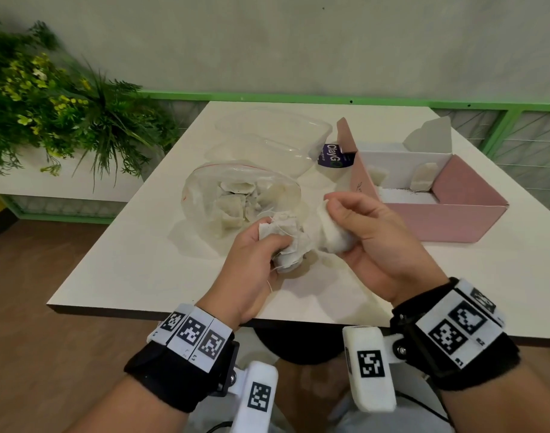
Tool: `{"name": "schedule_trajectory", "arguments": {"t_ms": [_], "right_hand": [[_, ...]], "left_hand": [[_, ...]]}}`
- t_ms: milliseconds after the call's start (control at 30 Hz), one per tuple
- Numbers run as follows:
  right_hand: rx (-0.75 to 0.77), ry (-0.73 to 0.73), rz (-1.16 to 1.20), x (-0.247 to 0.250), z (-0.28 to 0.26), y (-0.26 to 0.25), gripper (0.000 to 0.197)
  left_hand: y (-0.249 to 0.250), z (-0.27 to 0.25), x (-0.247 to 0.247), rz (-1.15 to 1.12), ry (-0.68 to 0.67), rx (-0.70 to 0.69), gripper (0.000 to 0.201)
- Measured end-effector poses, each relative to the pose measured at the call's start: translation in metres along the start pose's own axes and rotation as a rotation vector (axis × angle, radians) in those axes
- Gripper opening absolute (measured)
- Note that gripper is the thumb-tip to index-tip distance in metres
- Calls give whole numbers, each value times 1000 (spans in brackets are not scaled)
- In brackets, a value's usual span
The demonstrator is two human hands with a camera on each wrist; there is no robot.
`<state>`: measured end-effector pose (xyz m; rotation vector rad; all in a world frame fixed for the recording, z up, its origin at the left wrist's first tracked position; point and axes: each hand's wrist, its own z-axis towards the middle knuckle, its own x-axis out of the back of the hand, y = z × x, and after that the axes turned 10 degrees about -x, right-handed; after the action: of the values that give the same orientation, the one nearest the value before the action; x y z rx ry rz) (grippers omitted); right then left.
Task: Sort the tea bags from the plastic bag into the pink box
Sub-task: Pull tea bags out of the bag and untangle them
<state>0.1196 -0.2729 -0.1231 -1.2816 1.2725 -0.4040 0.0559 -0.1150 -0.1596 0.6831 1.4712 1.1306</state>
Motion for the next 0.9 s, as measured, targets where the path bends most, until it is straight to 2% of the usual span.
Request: {"name": "schedule_trajectory", "arguments": {"t_ms": [133,267,400,500,600,767,900], "right_hand": [[91,28,-229,-11,3,10,13],[219,124,-355,-20,7,21,15],[277,214,-420,-22,10,26,18],[188,221,-480,-18,9,26,19],[126,201,-458,-11,4,22,3],[128,261,-319,-1,4,15,5],[7,111,-39,2,0,7,14]], "left_hand": [[1,-2,-1,11,-7,5,12],[2,-5,-3,14,-45,-15,35],[1,-6,-4,40,-45,-39,16],[1,-6,-3,33,-33,-30,13],[0,-5,-3,4,-21,-34,14],[-2,-3,-3,-13,19,-37,16],[-2,-2,-2,-21,21,-34,11]]}}
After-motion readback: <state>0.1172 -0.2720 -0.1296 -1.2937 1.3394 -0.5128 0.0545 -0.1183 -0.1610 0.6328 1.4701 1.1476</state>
